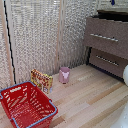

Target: Transport the gripper mindfully toward the orange-red bowl and clasp it to elevate with ease. Ensure your robot's arm aligns efficiently with the top drawer's opening. Carefully slide the orange-red bowl into the designated spot with precision. After confirmation, withdraw the gripper gently. Close the drawer smoothly by transitioning the gripper to its handle.

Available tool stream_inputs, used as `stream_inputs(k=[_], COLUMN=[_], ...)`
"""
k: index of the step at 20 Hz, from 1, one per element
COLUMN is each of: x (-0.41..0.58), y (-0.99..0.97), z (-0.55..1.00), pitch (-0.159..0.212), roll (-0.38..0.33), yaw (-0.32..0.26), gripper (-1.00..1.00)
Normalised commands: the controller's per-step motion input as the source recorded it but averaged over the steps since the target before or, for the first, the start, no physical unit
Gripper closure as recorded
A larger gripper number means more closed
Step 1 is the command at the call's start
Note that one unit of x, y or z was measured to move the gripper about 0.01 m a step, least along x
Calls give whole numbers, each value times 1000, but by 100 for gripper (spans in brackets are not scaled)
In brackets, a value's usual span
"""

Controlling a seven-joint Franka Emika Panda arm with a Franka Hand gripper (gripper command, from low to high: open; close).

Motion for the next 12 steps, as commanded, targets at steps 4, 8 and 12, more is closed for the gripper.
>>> stream_inputs(k=[4, 8, 12], x=[0, 0, 0], y=[541, 523, 438], z=[-403, -396, -336], pitch=[143, 144, 155], roll=[-342, -348, -357], yaw=[29, 32, 52], gripper=[-100, -100, -100])
